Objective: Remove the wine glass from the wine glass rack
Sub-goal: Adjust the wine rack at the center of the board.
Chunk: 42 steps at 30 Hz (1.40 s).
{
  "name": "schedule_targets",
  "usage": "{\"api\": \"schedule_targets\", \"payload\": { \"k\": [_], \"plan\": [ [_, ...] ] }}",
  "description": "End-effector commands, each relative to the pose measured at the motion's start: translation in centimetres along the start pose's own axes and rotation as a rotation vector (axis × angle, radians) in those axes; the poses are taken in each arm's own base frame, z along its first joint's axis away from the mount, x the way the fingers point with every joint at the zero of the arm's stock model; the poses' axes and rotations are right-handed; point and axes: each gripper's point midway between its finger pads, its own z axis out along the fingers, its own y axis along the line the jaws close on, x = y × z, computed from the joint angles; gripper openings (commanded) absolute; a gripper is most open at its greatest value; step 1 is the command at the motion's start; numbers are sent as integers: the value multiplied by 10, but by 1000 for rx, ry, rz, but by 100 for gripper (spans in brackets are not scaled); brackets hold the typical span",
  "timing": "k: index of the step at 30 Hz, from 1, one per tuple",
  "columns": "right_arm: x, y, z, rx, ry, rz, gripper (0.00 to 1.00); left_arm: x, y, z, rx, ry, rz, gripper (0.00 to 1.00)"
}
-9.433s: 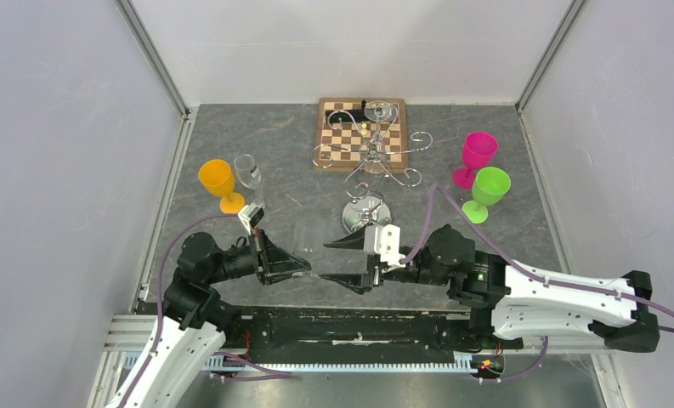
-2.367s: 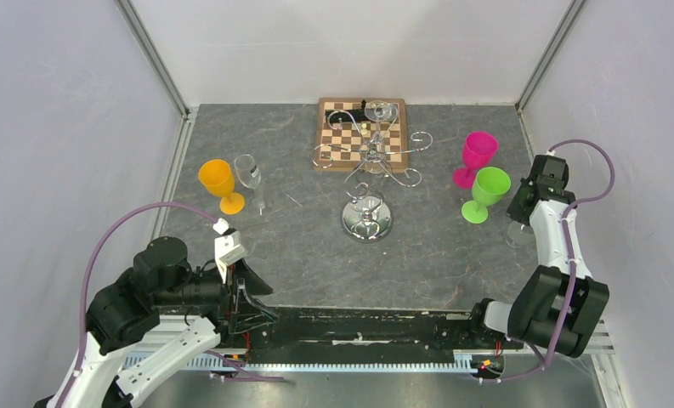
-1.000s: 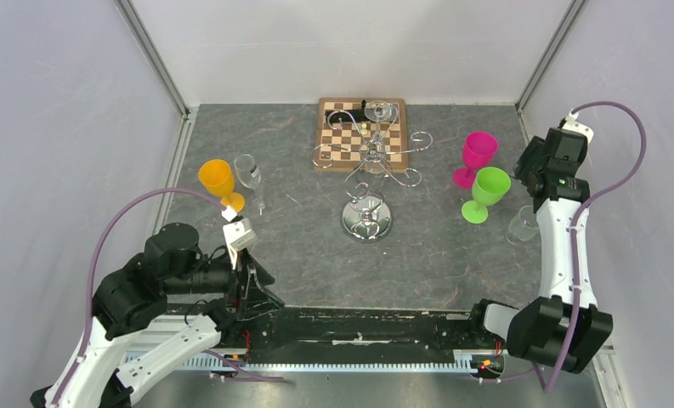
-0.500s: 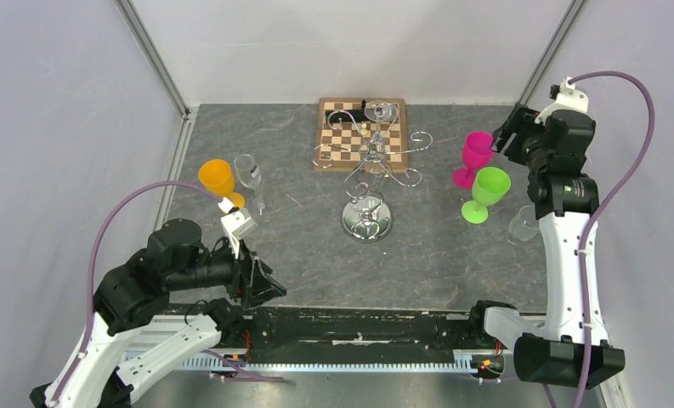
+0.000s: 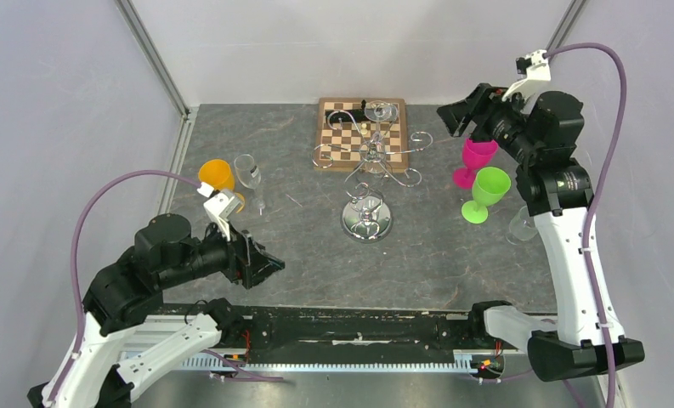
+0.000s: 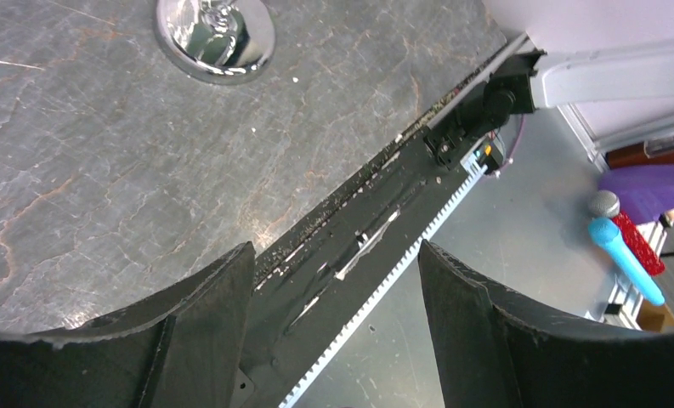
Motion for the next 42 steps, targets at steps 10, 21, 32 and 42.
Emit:
{"api": "schedule_targets", "payload": {
  "k": [10, 21, 32, 42],
  "plan": [
    [19, 112, -7, -305, -17, 46, 73, -31, 2, 7, -44, -109, -58, 77],
    [50, 143, 11, -119, -51, 25, 72, -24, 4, -7, -53, -137, -80, 77],
    [76, 148, 25, 139, -92, -79, 70, -15, 10, -27, -82, -162, -64, 77],
    [81, 143, 26, 255, -133, -130, 69, -11, 14, -36, -101, -170, -42, 77]
  ]
}}
